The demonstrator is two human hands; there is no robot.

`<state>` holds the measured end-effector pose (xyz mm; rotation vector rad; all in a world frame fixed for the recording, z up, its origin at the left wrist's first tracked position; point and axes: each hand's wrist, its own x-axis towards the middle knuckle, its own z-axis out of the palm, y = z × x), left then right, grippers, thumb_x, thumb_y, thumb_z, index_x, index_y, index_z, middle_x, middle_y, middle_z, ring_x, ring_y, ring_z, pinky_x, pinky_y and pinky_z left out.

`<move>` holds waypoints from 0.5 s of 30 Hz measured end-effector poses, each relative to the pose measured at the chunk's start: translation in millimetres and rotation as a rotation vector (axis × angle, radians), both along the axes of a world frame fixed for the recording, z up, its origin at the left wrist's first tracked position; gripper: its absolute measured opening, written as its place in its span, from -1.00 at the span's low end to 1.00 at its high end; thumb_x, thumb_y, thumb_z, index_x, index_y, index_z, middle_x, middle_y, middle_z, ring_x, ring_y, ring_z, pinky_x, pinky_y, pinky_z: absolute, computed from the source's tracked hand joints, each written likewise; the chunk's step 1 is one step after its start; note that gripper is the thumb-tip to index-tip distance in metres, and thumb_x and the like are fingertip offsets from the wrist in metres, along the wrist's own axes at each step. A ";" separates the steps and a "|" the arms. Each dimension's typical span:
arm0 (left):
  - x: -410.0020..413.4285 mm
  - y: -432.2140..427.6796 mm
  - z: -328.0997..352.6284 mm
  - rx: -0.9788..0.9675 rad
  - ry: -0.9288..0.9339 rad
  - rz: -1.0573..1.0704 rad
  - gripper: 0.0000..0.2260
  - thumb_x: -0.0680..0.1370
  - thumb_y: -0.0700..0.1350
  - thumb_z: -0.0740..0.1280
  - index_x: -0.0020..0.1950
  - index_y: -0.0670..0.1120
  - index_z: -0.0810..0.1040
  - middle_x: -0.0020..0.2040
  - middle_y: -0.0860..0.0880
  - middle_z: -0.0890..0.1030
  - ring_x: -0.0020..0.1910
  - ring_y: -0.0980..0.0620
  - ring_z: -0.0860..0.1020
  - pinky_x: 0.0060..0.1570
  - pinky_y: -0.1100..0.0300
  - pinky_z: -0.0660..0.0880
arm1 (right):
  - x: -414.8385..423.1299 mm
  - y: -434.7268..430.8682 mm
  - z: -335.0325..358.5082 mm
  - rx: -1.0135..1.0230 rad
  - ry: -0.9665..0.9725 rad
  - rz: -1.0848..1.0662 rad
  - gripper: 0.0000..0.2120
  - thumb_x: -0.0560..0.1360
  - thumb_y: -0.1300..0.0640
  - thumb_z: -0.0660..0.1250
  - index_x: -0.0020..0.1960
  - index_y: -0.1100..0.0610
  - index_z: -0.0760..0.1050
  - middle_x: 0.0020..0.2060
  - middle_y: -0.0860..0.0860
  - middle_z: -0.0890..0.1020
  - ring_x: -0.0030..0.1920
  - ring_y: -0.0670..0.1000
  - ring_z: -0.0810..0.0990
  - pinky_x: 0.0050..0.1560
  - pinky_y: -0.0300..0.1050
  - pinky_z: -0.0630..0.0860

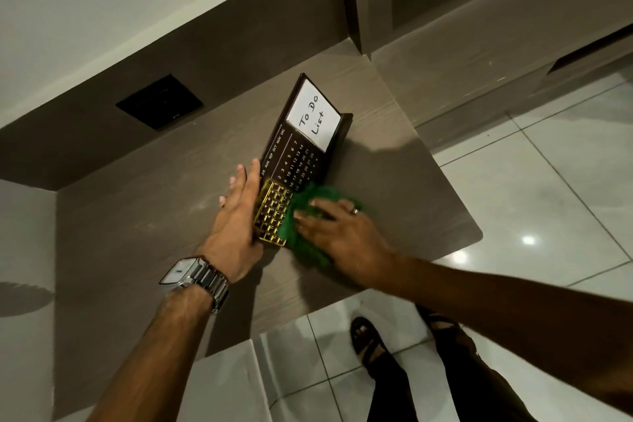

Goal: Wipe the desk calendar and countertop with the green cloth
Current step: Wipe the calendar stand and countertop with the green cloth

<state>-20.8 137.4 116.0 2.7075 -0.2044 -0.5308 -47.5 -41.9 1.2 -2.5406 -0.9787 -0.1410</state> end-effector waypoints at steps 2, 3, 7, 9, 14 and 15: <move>-0.5 -0.9 -0.1 0.013 -0.007 -0.001 0.05 0.31 -0.43 0.36 0.49 0.09 -0.30 0.56 -0.08 -0.17 0.53 -0.04 -0.17 0.48 -0.09 -0.18 | -6.9 0.4 -0.2 -0.027 0.072 0.140 -0.39 0.22 0.04 0.62 0.25 0.05 0.58 0.29 0.01 0.58 0.31 0.18 0.50 0.20 0.15 0.48; -0.6 -0.8 -0.6 0.014 -0.009 -0.001 0.05 0.32 -0.43 0.35 0.49 0.08 -0.30 0.56 -0.08 -0.17 0.53 -0.03 -0.17 0.47 -0.07 -0.20 | -1.6 -3.8 -1.1 -0.037 0.075 0.186 -0.39 0.27 0.07 0.60 0.29 0.06 0.55 0.31 0.03 0.56 0.33 0.20 0.47 0.23 0.18 0.45; -0.8 -0.1 -1.5 0.009 -0.010 -0.006 0.06 0.32 -0.42 0.36 0.48 0.10 -0.32 0.56 -0.08 -0.18 0.52 -0.03 -0.18 0.43 0.00 -0.24 | 51.6 -41.8 7.4 0.071 0.117 -0.127 -0.57 0.46 0.19 0.47 0.31 0.05 0.54 0.31 0.17 0.54 0.30 0.28 0.48 0.20 0.24 0.49; -0.9 -0.2 -1.9 0.006 -0.010 0.001 0.06 0.32 -0.42 0.36 0.48 0.11 -0.32 0.56 -0.08 -0.18 0.52 -0.03 -0.18 0.42 0.00 -0.24 | 84.9 -64.2 15.3 0.099 0.116 -0.328 -0.60 0.49 0.19 0.39 0.32 0.03 0.52 0.35 0.11 0.52 0.33 0.22 0.44 0.21 0.20 0.49; -0.8 -0.6 -3.3 0.003 -0.008 0.015 0.07 0.31 -0.43 0.36 0.48 0.10 -0.32 0.56 -0.07 -0.19 0.52 -0.01 -0.19 0.44 -0.03 -0.23 | 50.4 -28.9 21.3 0.090 0.057 -0.313 -0.61 0.35 0.14 0.54 0.16 0.11 0.63 0.15 0.18 0.62 0.19 0.24 0.53 0.08 0.18 0.57; -0.7 -0.6 -3.3 0.001 -0.011 0.018 0.07 0.31 -0.44 0.35 0.48 0.11 -0.32 0.56 -0.06 -0.19 0.52 -0.01 -0.19 0.45 -0.04 -0.22 | 26.7 -13.5 19.2 0.114 0.042 -0.241 -0.58 0.27 0.15 0.60 0.11 0.12 0.65 0.09 0.18 0.65 0.13 0.25 0.57 -0.02 0.17 0.61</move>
